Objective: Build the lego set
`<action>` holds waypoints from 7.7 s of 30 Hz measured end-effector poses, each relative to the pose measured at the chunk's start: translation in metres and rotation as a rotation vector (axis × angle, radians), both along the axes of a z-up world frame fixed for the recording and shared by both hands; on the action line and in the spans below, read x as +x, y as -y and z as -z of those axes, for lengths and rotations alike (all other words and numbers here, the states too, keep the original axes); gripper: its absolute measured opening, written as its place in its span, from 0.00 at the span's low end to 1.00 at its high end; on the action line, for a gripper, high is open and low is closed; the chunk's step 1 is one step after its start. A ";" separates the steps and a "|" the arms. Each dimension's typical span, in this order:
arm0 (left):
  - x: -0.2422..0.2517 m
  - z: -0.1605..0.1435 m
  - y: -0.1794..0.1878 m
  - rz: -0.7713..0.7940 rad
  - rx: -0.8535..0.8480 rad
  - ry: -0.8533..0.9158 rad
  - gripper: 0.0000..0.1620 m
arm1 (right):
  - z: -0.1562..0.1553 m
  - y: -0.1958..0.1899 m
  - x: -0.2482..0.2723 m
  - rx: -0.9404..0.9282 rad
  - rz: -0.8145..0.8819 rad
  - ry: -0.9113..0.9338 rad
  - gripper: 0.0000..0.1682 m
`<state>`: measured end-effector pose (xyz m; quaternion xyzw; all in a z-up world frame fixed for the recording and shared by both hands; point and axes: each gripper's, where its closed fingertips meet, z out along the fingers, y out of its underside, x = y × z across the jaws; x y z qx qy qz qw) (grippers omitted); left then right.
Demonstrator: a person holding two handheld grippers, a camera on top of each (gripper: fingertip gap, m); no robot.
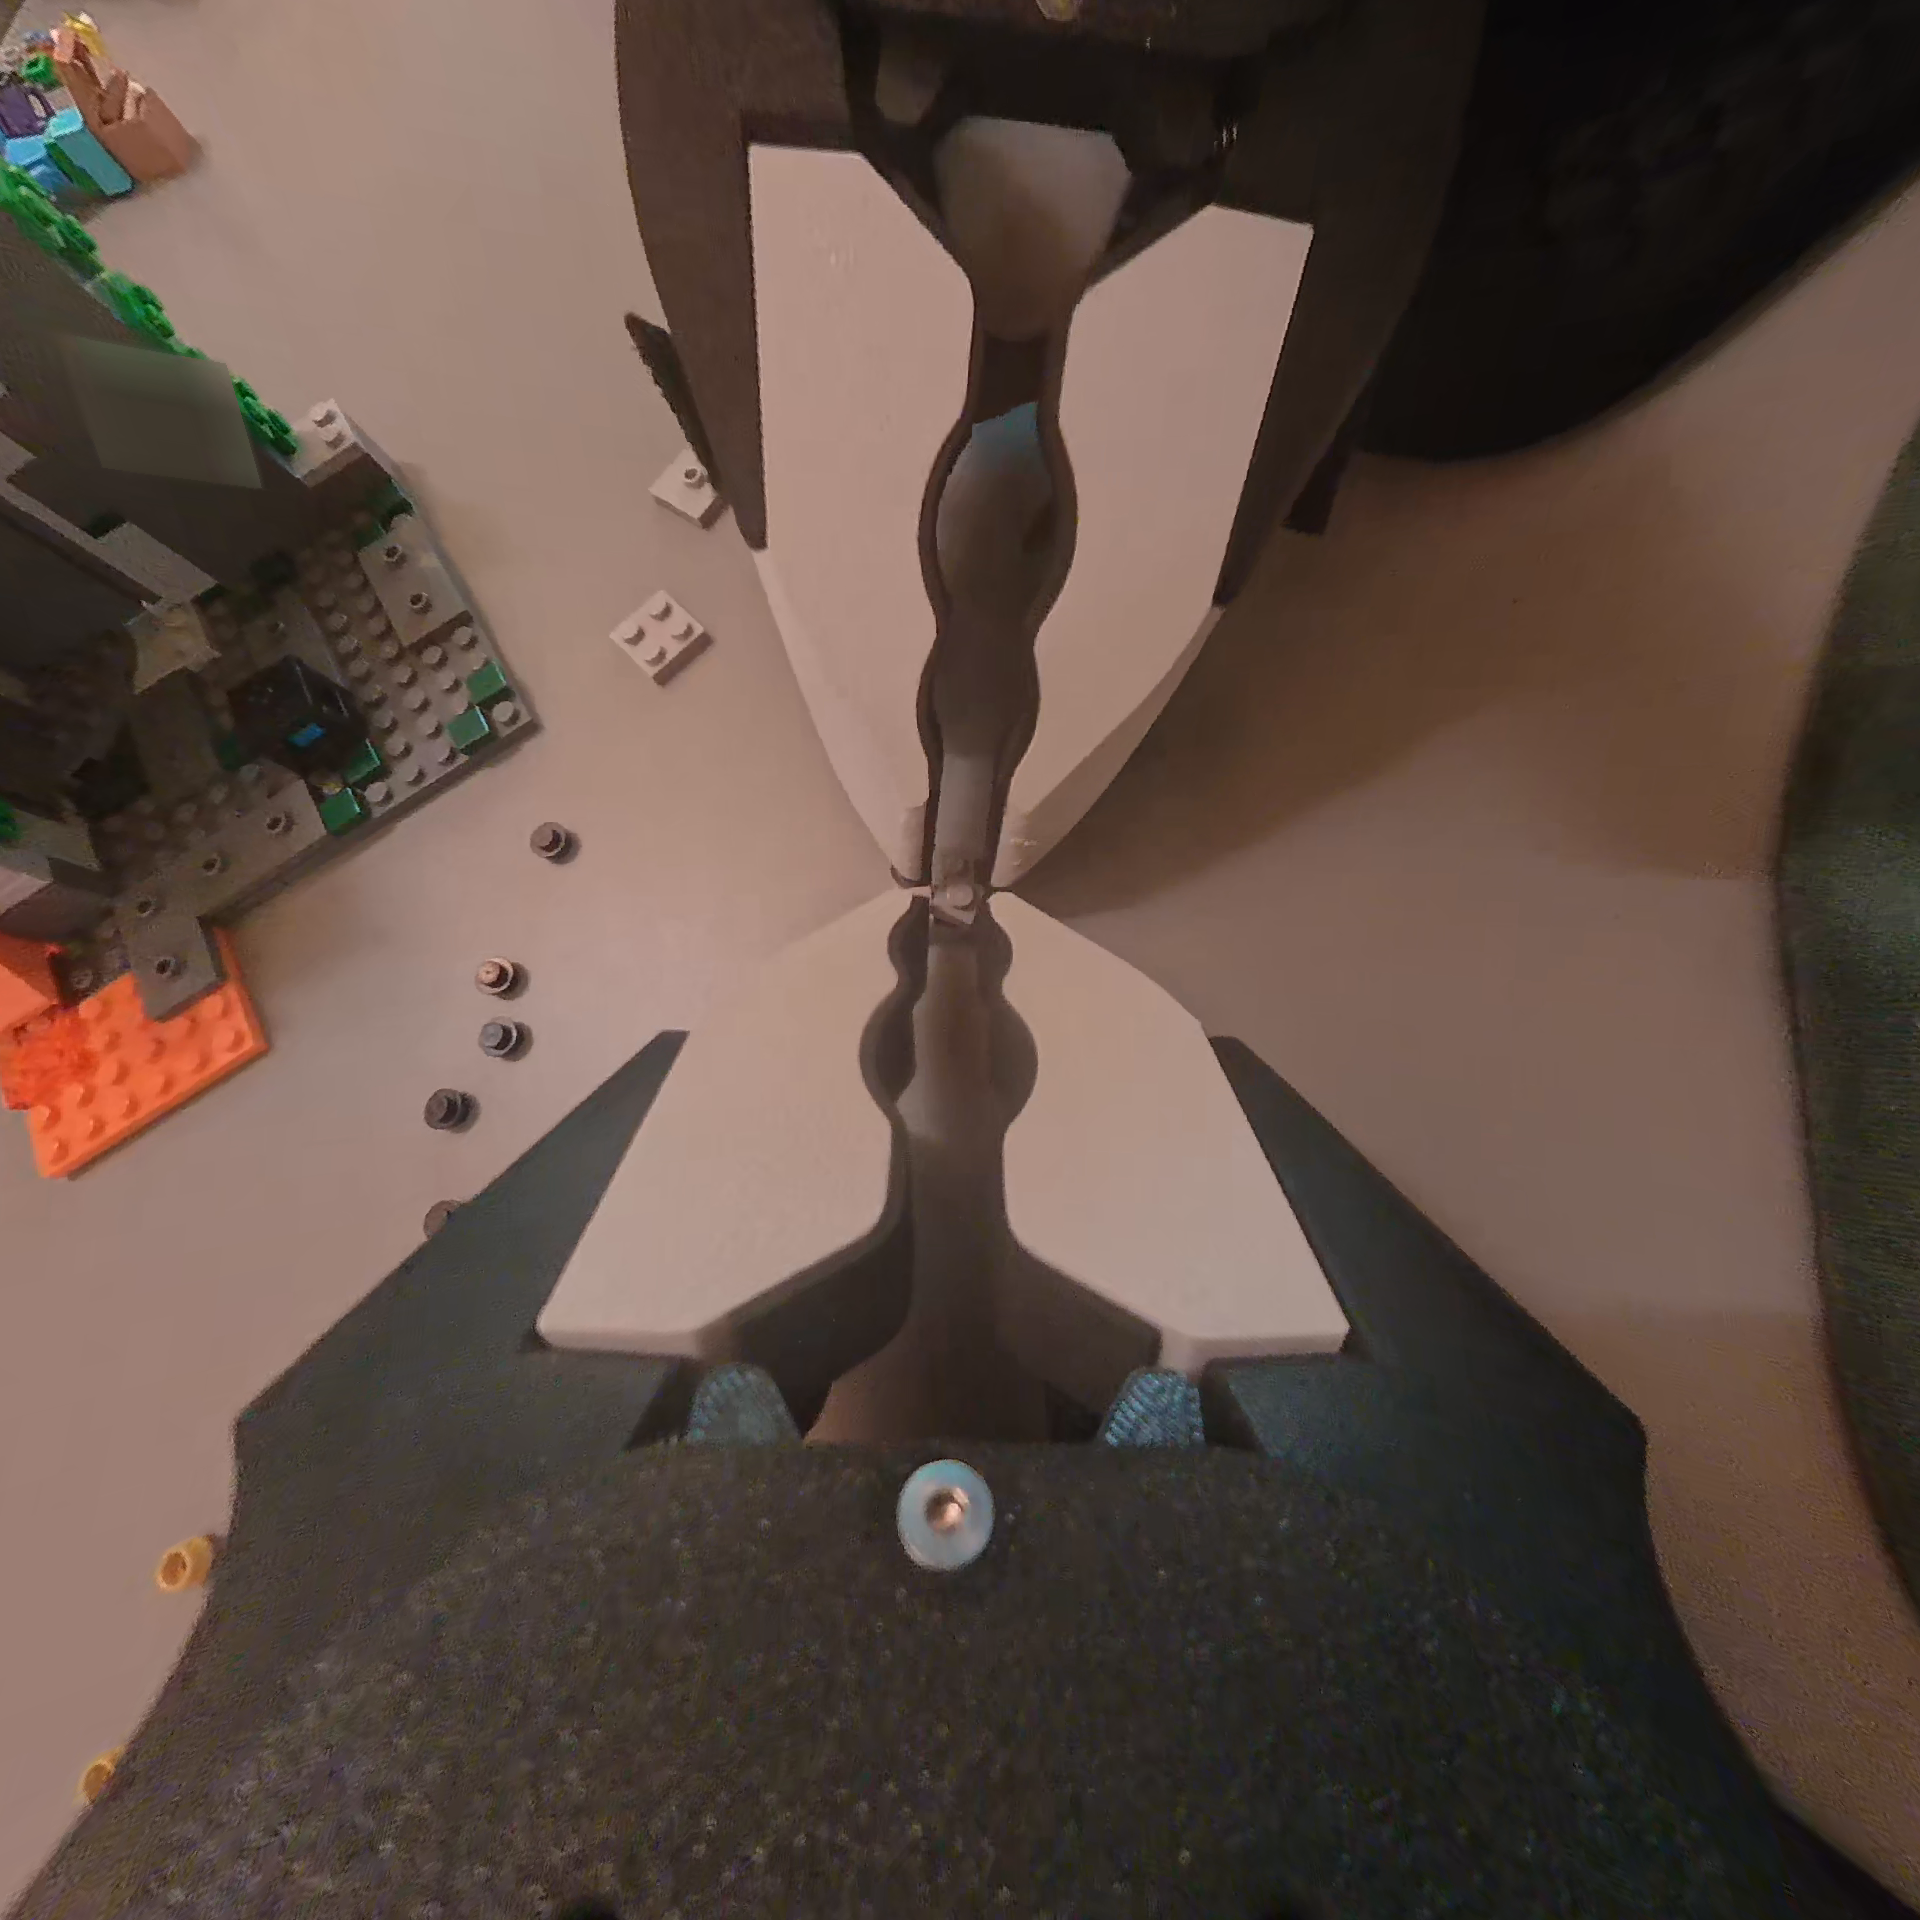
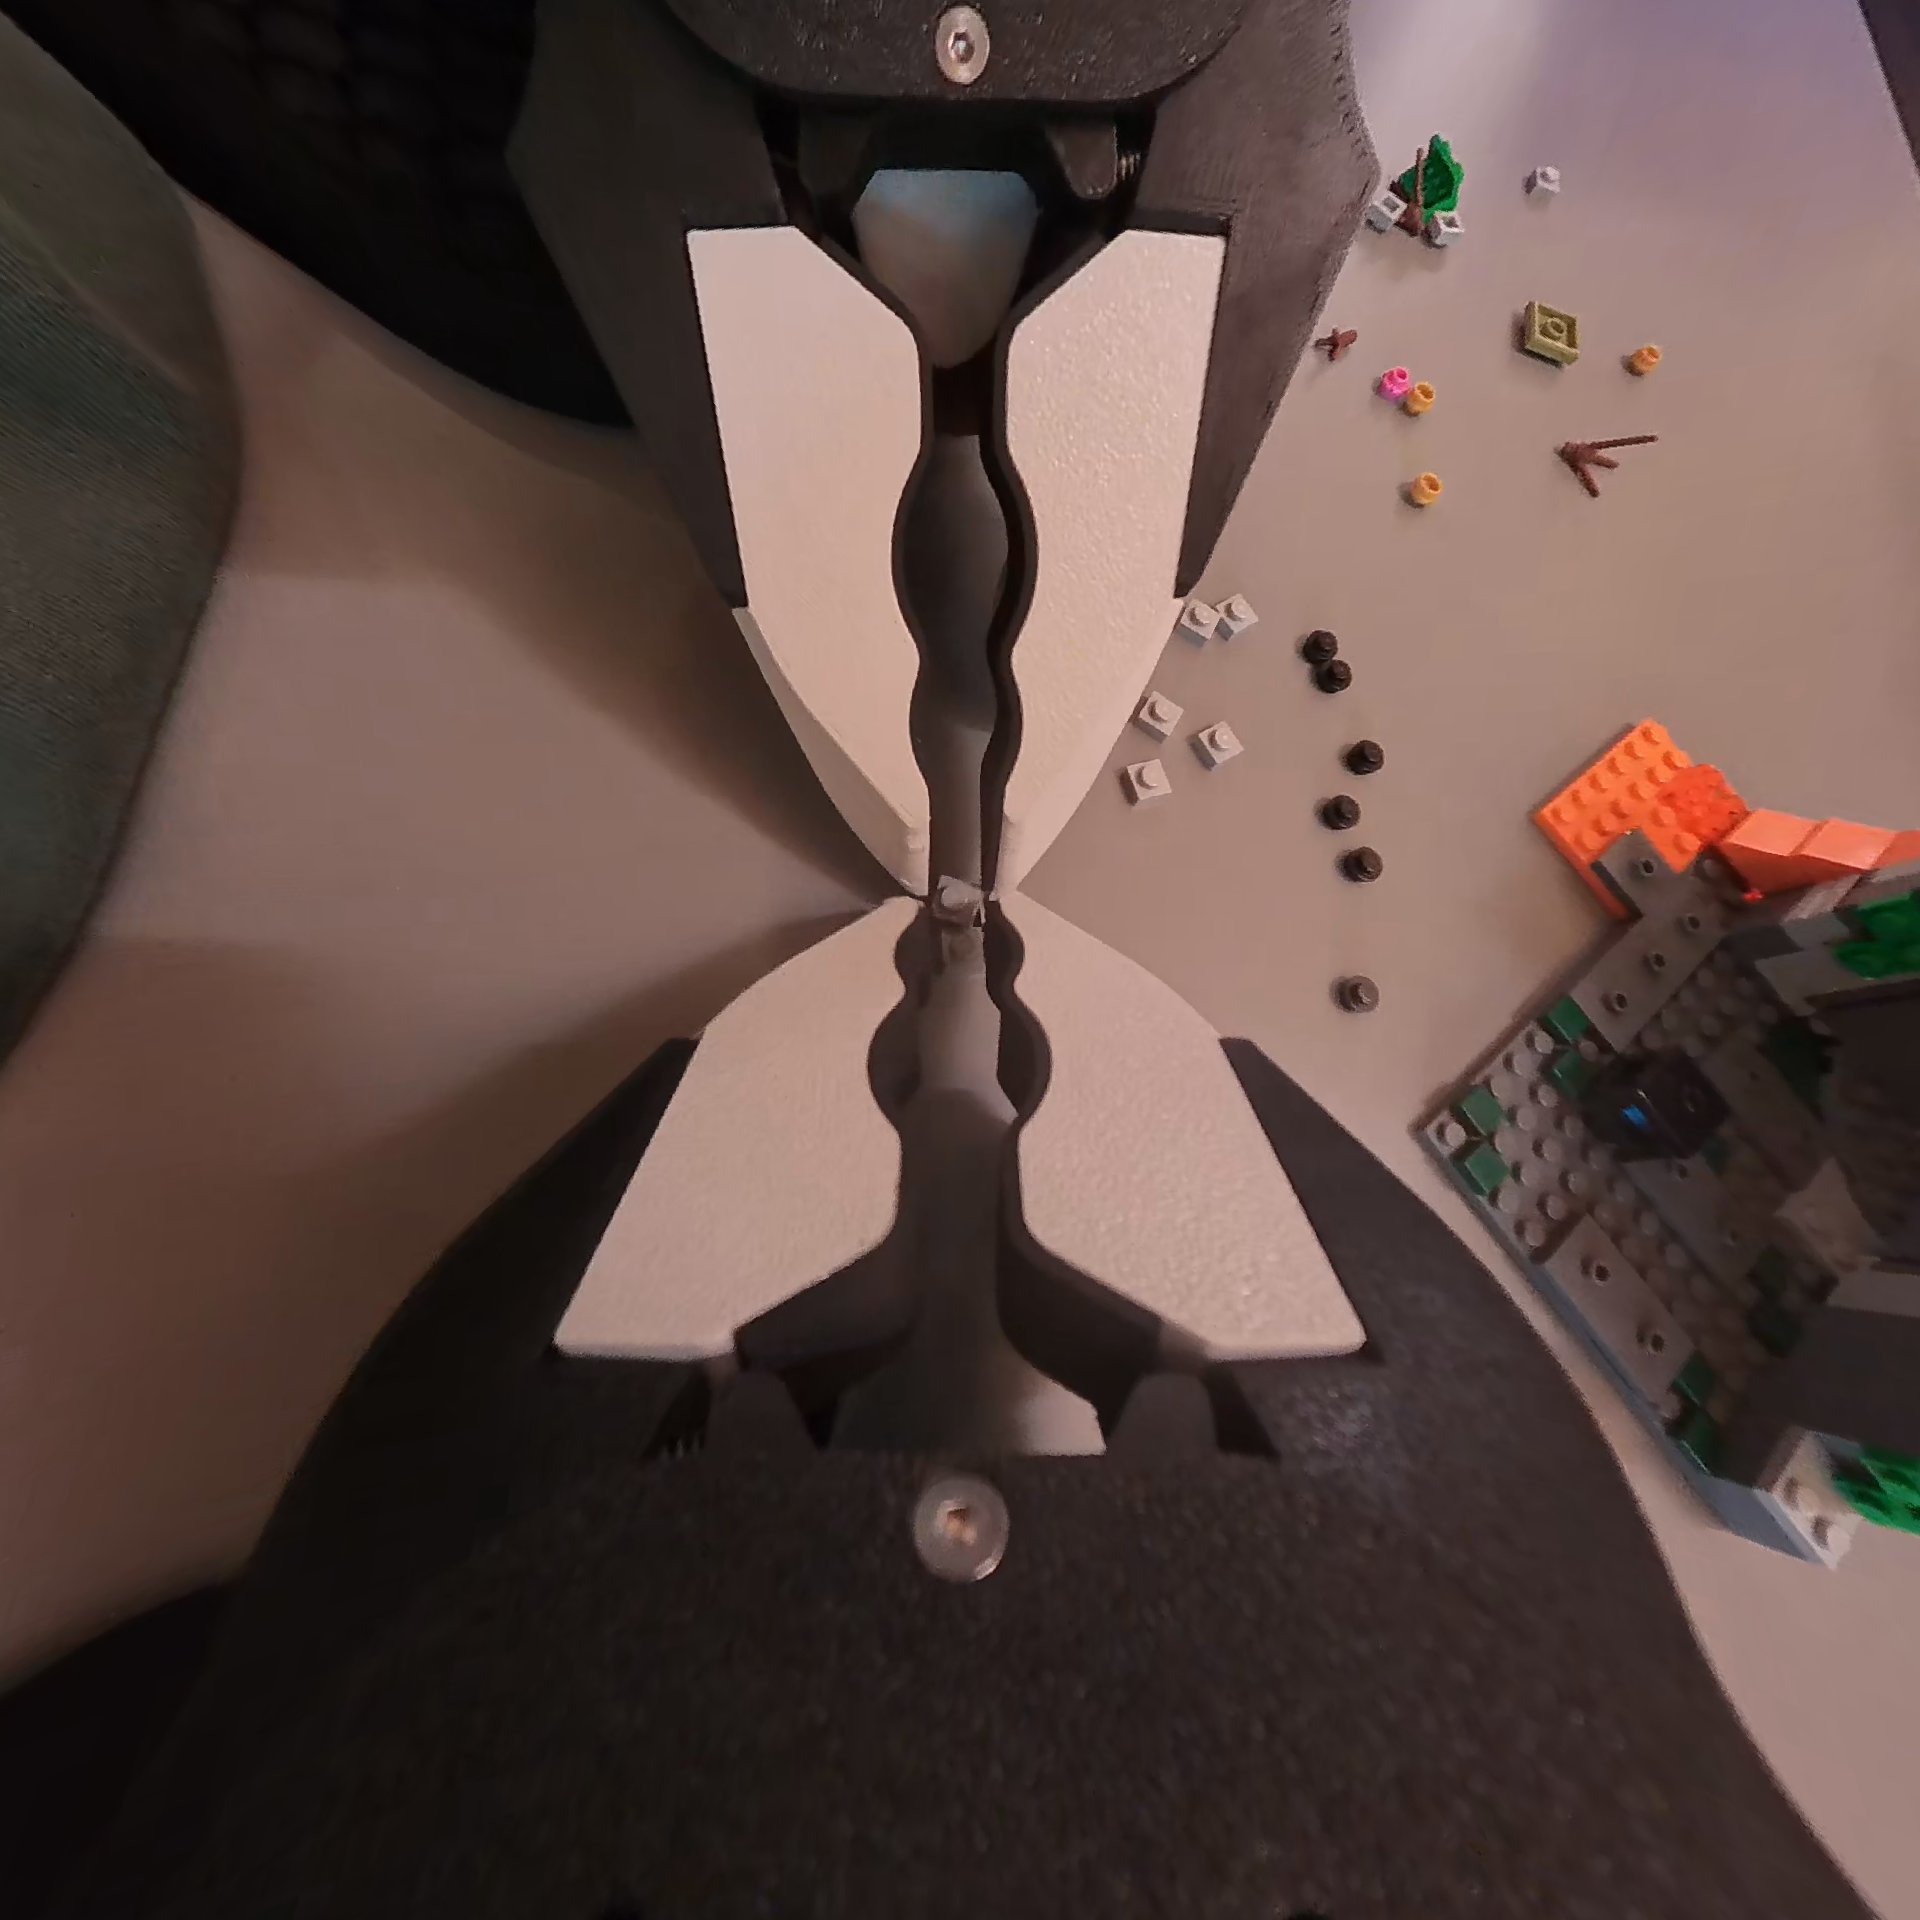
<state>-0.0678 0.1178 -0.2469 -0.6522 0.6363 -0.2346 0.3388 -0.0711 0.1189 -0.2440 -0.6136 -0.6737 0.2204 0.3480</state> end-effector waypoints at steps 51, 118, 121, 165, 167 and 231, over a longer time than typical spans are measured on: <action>-0.010 -0.001 0.003 0.018 0.031 -0.012 0.05 | -0.007 -0.014 -0.005 -0.012 0.063 -0.065 0.04; 0.001 -0.076 0.046 0.264 0.566 0.262 0.08 | -0.071 0.052 -0.004 -0.915 -0.361 0.002 0.09; 0.000 -0.080 0.048 0.260 0.556 0.285 0.07 | -0.075 0.055 -0.006 -1.028 -0.360 -0.031 0.09; -0.012 -0.103 0.021 0.066 0.016 0.569 0.21 | -0.091 0.024 -0.016 -0.572 -0.139 -0.344 0.10; -0.013 -0.102 0.018 0.044 -0.093 0.583 0.18 | -0.087 0.019 -0.016 -0.418 -0.125 -0.306 0.10; -0.031 -0.084 -0.018 -0.129 -0.197 0.524 0.10 | -0.092 -0.016 -0.029 -0.230 -0.214 0.012 0.03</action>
